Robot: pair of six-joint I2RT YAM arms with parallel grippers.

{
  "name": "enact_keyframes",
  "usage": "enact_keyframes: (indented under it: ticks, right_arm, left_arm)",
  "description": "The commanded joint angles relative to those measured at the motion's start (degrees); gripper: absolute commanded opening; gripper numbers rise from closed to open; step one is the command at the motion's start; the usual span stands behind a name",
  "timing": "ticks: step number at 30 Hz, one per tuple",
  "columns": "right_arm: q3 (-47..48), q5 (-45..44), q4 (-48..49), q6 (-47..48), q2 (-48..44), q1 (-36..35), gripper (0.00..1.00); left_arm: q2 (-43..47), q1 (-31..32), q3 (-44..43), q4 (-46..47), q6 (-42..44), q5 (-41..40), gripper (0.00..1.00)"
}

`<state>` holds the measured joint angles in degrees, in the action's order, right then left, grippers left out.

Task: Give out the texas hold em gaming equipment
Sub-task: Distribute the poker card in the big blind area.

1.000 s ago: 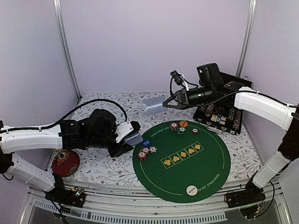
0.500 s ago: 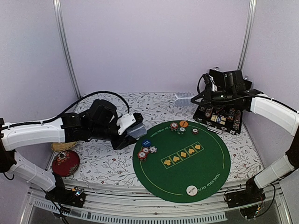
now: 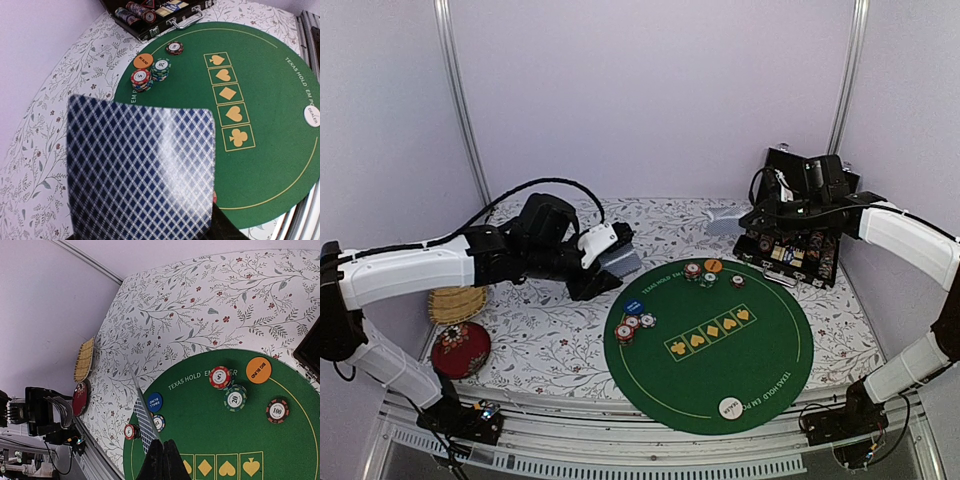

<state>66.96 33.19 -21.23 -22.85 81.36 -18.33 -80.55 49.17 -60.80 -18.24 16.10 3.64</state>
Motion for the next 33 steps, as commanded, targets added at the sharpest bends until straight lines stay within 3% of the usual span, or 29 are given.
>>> enact_keyframes:
  ticks: [1,22,33]
  right_arm:
    - [-0.23,-1.25,-2.02,1.30,-0.67,0.11,0.02]
    - [-0.95,0.68,-5.70,2.77,1.28,0.05,0.02]
    - [-1.04,1.20,-10.49,5.33,2.38,-3.48,0.02]
  left_arm:
    - [-0.23,-1.52,-1.45,3.16,0.37,1.73,0.51]
    - [0.05,-2.90,1.51,4.38,0.02,2.87,0.51]
    - [-0.20,-3.05,1.35,4.20,0.07,2.80,0.51]
